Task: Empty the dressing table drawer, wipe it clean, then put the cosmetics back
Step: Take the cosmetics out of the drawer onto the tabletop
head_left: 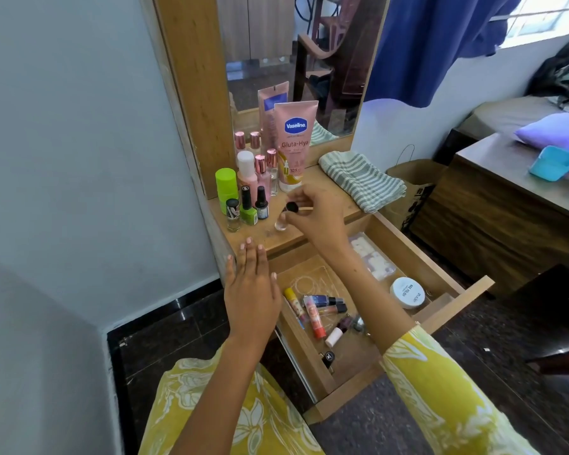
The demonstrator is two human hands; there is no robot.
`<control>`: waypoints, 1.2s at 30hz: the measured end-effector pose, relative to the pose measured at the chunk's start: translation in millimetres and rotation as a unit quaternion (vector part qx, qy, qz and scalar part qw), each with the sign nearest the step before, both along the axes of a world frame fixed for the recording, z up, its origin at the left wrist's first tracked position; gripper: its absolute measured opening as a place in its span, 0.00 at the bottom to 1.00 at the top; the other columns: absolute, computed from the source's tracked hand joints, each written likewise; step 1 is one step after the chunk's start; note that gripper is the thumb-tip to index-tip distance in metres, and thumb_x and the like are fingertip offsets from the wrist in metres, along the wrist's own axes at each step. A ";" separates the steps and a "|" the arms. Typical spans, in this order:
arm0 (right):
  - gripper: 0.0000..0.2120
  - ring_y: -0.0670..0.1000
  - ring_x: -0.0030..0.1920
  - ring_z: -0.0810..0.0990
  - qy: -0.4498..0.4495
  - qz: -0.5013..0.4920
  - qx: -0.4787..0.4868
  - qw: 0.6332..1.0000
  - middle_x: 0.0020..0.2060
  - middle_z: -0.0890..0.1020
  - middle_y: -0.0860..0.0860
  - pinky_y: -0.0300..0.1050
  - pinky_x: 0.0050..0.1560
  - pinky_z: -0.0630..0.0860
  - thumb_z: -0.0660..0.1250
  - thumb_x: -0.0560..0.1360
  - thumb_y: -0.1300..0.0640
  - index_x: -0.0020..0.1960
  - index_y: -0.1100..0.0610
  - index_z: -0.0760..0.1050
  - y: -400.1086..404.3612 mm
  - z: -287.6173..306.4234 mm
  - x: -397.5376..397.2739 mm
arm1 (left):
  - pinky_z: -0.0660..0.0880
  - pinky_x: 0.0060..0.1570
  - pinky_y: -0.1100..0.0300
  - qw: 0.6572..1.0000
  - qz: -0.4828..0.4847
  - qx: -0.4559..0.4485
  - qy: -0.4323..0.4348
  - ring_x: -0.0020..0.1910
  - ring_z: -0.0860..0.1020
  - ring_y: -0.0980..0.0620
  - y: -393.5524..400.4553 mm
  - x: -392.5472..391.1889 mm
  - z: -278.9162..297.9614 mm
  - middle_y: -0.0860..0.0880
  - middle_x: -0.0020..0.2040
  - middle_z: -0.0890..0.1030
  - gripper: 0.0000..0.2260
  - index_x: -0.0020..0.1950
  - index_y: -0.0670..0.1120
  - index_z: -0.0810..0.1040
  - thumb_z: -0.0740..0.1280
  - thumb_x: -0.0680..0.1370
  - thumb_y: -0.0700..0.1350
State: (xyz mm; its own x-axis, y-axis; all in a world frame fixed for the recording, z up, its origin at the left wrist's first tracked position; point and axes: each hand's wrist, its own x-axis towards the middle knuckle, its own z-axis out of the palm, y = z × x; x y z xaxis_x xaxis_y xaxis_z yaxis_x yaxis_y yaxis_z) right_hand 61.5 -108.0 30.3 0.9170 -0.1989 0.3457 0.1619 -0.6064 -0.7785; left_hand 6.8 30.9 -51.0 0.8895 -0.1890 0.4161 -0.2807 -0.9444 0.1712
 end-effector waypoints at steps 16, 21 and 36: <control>0.15 0.47 0.46 0.78 -0.019 -0.019 0.005 1.000 0.47 0.82 0.56 0.43 0.49 0.78 0.66 0.70 0.72 0.55 0.63 0.76 18.1 -40.6 44.7 | 0.55 0.70 0.46 0.999 0.001 -0.032 0.002 0.71 0.66 0.43 -1.1 -0.7 -1.2 0.39 0.70 0.68 0.22 0.68 0.38 0.70 0.67 0.75 0.42; 0.21 0.48 0.53 0.78 0.053 0.015 0.014 0.998 0.54 0.80 0.56 0.35 0.54 0.76 0.68 0.70 0.72 0.63 0.63 0.73 -2.0 -43.2 31.9 | 0.54 0.71 0.47 0.999 0.000 -0.037 0.001 0.72 0.64 0.44 -1.2 -0.5 -3.1 0.39 0.71 0.67 0.22 0.69 0.38 0.70 0.65 0.76 0.42; 0.16 0.52 0.54 0.78 0.323 0.248 -0.485 0.774 0.55 0.80 0.49 0.48 0.52 0.77 0.67 0.72 0.60 0.59 0.49 0.77 -66.8 -72.5 -91.9 | 0.54 0.69 0.47 1.000 0.005 -0.011 -0.001 0.71 0.64 0.43 -0.9 -0.1 -4.0 0.39 0.71 0.67 0.23 0.69 0.38 0.69 0.67 0.76 0.44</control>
State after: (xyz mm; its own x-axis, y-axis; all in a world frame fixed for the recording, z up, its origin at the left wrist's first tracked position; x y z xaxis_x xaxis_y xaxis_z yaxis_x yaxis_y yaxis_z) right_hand -30.4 -174.8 -42.2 0.8415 0.2982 -0.4505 0.3288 -0.9443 -0.0110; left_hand 6.7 29.9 -55.0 0.8903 -0.1708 0.4220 -0.2719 -0.9430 0.1919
